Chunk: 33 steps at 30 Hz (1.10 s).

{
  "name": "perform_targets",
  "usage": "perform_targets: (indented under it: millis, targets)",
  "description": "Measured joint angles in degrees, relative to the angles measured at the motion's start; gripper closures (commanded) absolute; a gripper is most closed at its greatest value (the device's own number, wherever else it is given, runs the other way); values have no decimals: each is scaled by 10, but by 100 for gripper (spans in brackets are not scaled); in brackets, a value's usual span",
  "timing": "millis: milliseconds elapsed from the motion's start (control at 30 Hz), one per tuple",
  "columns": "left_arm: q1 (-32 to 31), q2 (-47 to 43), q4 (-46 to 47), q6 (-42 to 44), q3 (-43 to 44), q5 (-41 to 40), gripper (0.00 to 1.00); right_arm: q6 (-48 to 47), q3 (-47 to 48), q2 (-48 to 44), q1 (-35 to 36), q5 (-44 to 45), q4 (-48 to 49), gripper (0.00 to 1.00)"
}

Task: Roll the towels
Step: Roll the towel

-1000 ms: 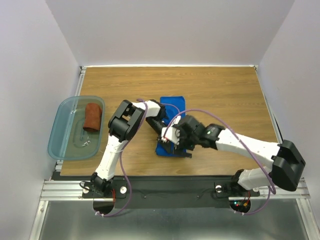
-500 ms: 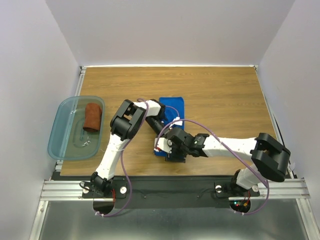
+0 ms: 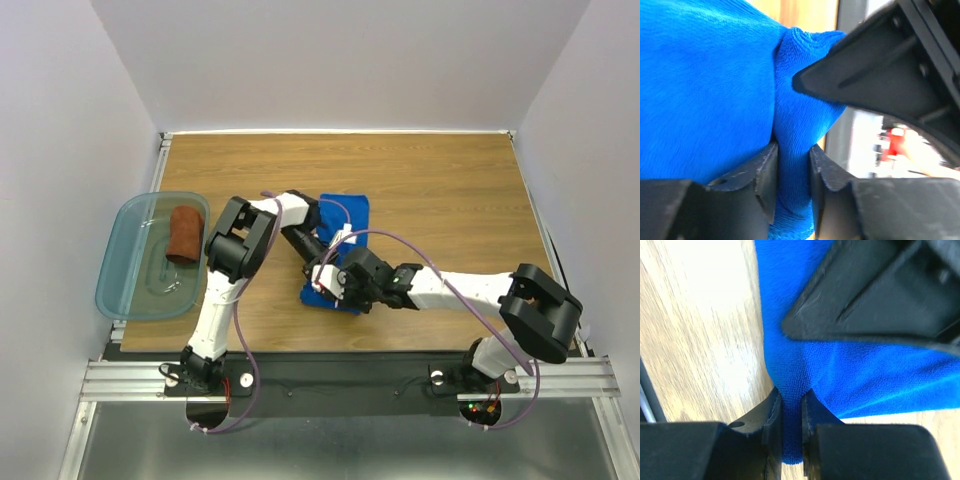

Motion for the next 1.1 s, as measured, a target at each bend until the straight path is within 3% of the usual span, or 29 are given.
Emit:
perform_targets:
  millis: [300, 600, 733, 867, 967, 1100]
  targets:
    - [64, -68, 24, 22, -10, -37, 57, 17, 7, 1, -48, -101, 37, 100]
    - [208, -165, 91, 31, -2, -124, 51, 25, 21, 26, -58, -192, -45, 99]
    - [246, -291, 186, -2, -54, -136, 43, 30, 40, 45, -68, -222, -66, 99]
    - [253, -497, 308, -31, -186, -166, 22, 34, 66, 76, -89, -271, -90, 99]
    - [247, -654, 375, -33, -288, -189, 17, 40, 85, 100, -108, -310, -110, 99]
    - [199, -789, 416, 18, -398, -240, 12, 50, 122, 151, -137, -375, -143, 98]
